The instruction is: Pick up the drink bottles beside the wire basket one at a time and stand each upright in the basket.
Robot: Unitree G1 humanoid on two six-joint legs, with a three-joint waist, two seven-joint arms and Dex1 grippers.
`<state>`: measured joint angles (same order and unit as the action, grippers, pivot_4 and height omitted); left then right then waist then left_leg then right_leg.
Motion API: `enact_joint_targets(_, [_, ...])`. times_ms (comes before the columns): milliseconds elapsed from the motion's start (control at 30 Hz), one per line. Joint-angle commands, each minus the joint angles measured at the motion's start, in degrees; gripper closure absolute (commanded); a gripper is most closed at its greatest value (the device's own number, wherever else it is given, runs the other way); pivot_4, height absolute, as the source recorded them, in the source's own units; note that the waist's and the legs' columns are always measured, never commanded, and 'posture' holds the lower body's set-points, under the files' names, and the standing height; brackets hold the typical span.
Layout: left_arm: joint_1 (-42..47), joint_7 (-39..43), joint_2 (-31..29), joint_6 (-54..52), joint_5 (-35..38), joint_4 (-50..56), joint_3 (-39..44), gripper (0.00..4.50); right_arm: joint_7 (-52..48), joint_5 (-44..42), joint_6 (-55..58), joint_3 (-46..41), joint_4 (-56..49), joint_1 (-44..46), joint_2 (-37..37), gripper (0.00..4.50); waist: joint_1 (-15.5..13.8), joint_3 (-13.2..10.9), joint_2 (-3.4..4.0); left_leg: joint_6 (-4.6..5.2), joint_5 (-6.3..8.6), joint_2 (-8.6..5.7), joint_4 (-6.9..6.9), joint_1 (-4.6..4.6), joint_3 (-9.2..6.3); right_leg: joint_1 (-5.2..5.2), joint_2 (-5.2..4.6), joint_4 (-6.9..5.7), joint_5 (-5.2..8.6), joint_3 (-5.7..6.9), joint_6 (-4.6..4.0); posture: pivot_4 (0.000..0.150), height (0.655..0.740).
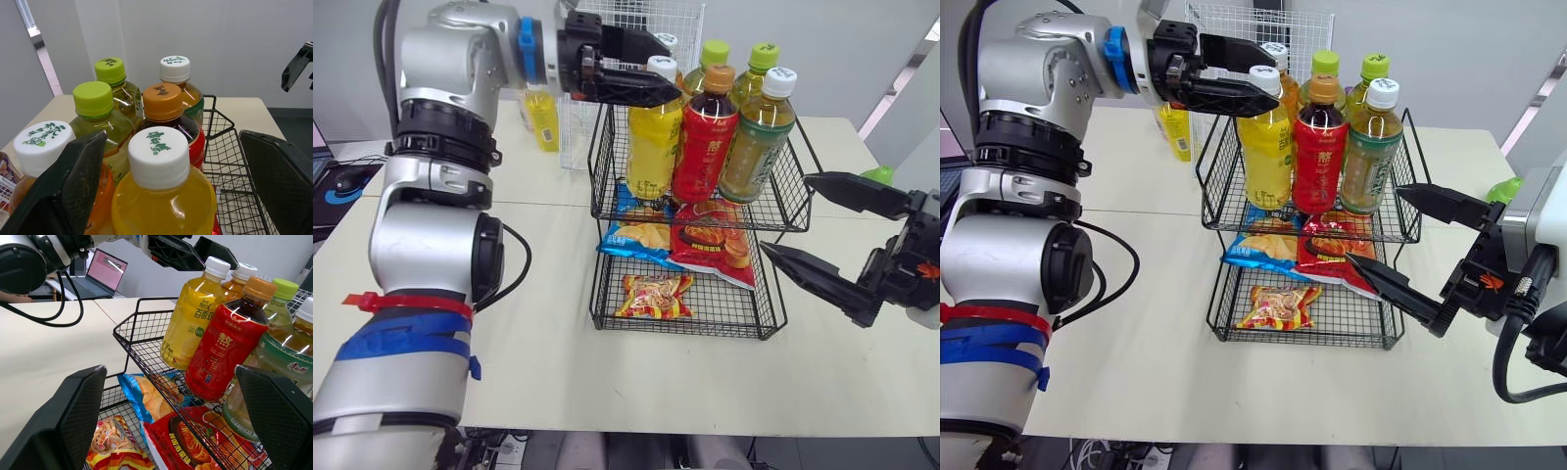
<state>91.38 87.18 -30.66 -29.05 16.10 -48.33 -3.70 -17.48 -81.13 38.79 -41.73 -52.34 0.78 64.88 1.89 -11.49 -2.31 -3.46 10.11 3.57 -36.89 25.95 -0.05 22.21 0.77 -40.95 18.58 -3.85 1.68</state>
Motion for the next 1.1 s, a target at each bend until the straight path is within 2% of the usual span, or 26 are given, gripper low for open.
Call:
enact_joint_targets(33, [1.59, 1.72, -2.72, -0.6, 1.25, 2.97, 2.17, 0.02, -0.58, 1.42, -0.47, -2.07, 0.23, 0.31, 0.95, 0.0, 0.01, 0.0, 0.0, 0.0, 0.0, 0.0, 0.0, 0.0, 0.0, 0.0, 0.0, 0.0, 0.0, 0.0, 0.0, 0.15, 0.736])
enact_joint_targets(133, [0.76, 2.63, -6.07, -2.94, 1.76, 5.12, 2.88, 0.02, -0.93, 2.83, -0.51, -2.24, 0.29, 0.31, 0.92, 0.0, 0.06, 0.0, 0.0, 0.0, 0.0, 0.01, 0.01, 0.0, 0.0, 0.01, 0.0, 0.0, 0.0, 0.0, 0.0, 0.15, 0.736])
enact_joint_targets(200, [-0.34, 0.33, -8.56, -2.33, 1.42, 6.34, 4.28, 0.02, -0.61, 4.02, -0.86, -2.68, 0.68, 0.6, 0.51, 0.0, 0.13, 0.01, 0.02, 0.0, 0.0, 0.03, 0.02, -0.01, 0.0, 0.01, 0.01, 0.0, 0.0, 0.0, 0.0, 0.15, 0.736])
enact_joint_targets(267, [-1.57, -5.5, -9.97, -0.02, 0.81, 6.46, 6.87, 0.02, -0.18, 5.23, -1.23, -3.25, 1.52, 1.14, 0.11, 0.0, 0.11, 0.02, 0.04, 0.0, 0.0, 0.03, 0.02, -0.05, 0.01, 0.0, 0.01, -0.02, 0.01, -0.01, 0.02, 0.15, 0.736])
enact_joint_targets(433, [-8.59, -21.17, -13.82, 5.15, -1.26, 7.58, 12.86, 0.02, -6.03, 8.65, 0.67, -12.39, 13.45, 3.3, 1.96, 0.0, -0.05, 0.04, 0.03, 0.0, 0.0, 0.0, -0.07, -0.09, 0.02, -0.07, -0.07, -0.07, -0.01, 0.01, 0.01, 0.15, 0.736])
enact_joint_targets(533, [-15.47, -28.54, -15.81, 7.36, -2.57, 10.02, 14.9, 0.02, -7.05, 14.4, -1.5, -13.37, 19.2, 4.47, 0.49, 0.0, -0.05, 0.05, 0.03, 0.0, 0.0, 0.02, -0.03, -0.15, 0.0, -0.11, -0.07, -0.05, -0.02, 0.03, 0.0, 0.15, 0.736])
enact_joint_targets(600, [-21.35, -34.41, -16.05, 8.58, -3.75, 11.38, 16.2, 0.02, -7.2, 22.01, -5.29, -11.06, 23.18, 5.07, -0.91, 0.0, -0.06, 0.05, 0.03, 0.0, -0.01, 0.02, -0.06, -0.14, -0.02, -0.11, -0.06, -0.07, -0.03, 0.05, -0.01, 0.15, 0.736])
enact_joint_targets(767, [-43.42, -50.27, -12.37, 17.3, -8.88, 21.8, 18.3, 0.02, -9.14, 42.65, -19.71, 1.8, 35.16, 4.34, -8.47, 0.0, -0.07, 0.26, 0.03, 0.0, 0.0, 0.02, -0.03, -0.24, 0.1, -0.16, -0.11, -0.04, -0.05, -0.08, 0.02, 0.15, 0.736])
enact_joint_targets(900, [-55.68, -57.06, -6.76, 20.8, -8.97, 28.57, 19.55, 0.02, -8.67, 52.68, -28.93, 7.98, 43.48, 3.53, -16.67, 0.0, -0.34, 0.25, 0.03, 0.0, -0.01, 0.0, -0.07, -0.18, 0.09, -0.1, -0.11, -0.13, -0.06, -0.08, 0.01, 0.15, 0.736])
enact_joint_targets(1100, [-61.62, -62.12, -1.54, 26.66, -8.19, 26.04, 20.18, 0.02, -8.79, 61.97, -38.51, 14.82, 52.75, 2.75, -24.74, 0.0, -0.49, 0.3, 0.11, -0.01, -0.01, 0.0, -0.05, -0.23, 0.14, -0.09, -0.11, -0.17, -0.08, -0.1, -0.03, 0.15, 0.736])
